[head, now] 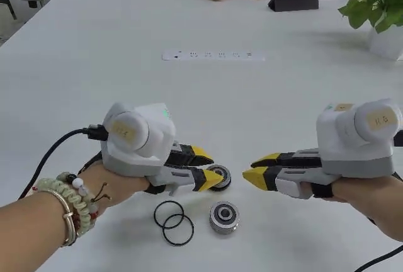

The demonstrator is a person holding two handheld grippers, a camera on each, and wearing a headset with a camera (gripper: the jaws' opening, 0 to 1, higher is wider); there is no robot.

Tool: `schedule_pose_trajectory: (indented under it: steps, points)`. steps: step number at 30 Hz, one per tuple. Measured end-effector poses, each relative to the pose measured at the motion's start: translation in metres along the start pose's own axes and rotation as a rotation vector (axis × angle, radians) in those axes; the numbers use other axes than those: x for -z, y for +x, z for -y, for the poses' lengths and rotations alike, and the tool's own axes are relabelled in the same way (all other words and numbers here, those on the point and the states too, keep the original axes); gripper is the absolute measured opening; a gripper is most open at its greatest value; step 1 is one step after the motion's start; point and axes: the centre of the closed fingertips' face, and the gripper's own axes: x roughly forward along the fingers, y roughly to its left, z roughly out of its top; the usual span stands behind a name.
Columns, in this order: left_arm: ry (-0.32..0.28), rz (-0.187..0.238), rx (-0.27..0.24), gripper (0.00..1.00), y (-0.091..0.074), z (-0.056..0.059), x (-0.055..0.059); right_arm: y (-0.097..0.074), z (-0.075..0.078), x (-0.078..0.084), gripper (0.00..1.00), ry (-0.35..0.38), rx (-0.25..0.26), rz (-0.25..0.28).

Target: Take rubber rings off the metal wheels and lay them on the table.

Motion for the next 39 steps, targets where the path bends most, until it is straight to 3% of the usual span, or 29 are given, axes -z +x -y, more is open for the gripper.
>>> schedule_pose_trajectory:
  steps: [4,10,17,25,33,39]
  points:
    - [0.003,-0.017,0.013,0.14,0.002,0.005,0.005,0.001,-0.002,0.002,0.13,-0.003,-0.006,-0.009]
    - [-0.015,-0.012,-0.001,0.09,0.004,0.001,0.003,0.003,-0.005,0.005,0.13,-0.008,-0.016,-0.020]
    - [0.006,-0.016,0.002,0.08,0.005,0.003,0.002,0.010,-0.010,0.007,0.13,-0.010,-0.035,-0.038]
    - [0.007,-0.014,0.002,0.07,0.004,0.002,0.003,0.022,-0.012,0.016,0.13,-0.086,-0.043,-0.114]
    - [0.003,-0.010,0.003,0.07,0.004,0.001,0.003,0.030,-0.009,0.018,0.16,-0.068,-0.054,-0.131]
    - [-0.002,-0.009,0.003,0.07,0.004,0.001,0.003,0.035,-0.010,0.016,0.19,-0.054,-0.058,-0.111]
